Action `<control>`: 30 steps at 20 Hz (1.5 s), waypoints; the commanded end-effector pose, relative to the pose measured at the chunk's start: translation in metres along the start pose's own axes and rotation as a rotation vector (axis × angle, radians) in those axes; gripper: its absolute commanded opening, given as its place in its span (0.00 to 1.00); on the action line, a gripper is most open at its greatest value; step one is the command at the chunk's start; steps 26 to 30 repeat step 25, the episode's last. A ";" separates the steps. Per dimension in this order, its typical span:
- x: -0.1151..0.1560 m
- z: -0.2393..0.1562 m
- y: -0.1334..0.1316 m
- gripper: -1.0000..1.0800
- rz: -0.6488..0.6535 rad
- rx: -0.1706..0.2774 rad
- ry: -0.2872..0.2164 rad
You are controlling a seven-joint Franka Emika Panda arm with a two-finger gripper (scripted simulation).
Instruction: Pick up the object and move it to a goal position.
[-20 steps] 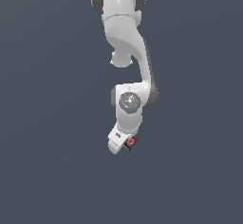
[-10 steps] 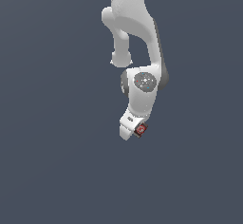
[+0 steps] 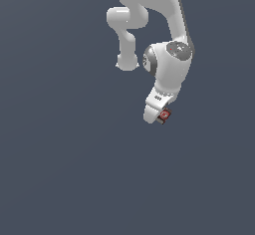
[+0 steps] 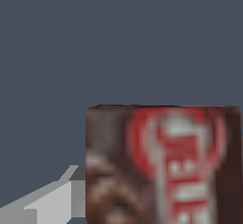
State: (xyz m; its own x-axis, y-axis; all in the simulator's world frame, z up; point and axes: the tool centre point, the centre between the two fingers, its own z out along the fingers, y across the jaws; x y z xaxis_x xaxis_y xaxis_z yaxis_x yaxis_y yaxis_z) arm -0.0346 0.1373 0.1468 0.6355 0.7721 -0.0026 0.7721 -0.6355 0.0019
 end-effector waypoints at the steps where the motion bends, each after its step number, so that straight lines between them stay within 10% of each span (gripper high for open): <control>1: 0.003 -0.018 -0.024 0.00 0.000 -0.001 0.000; 15: 0.022 -0.098 -0.122 0.00 0.000 0.001 0.001; 30: 0.025 -0.106 -0.131 0.00 0.000 0.002 0.002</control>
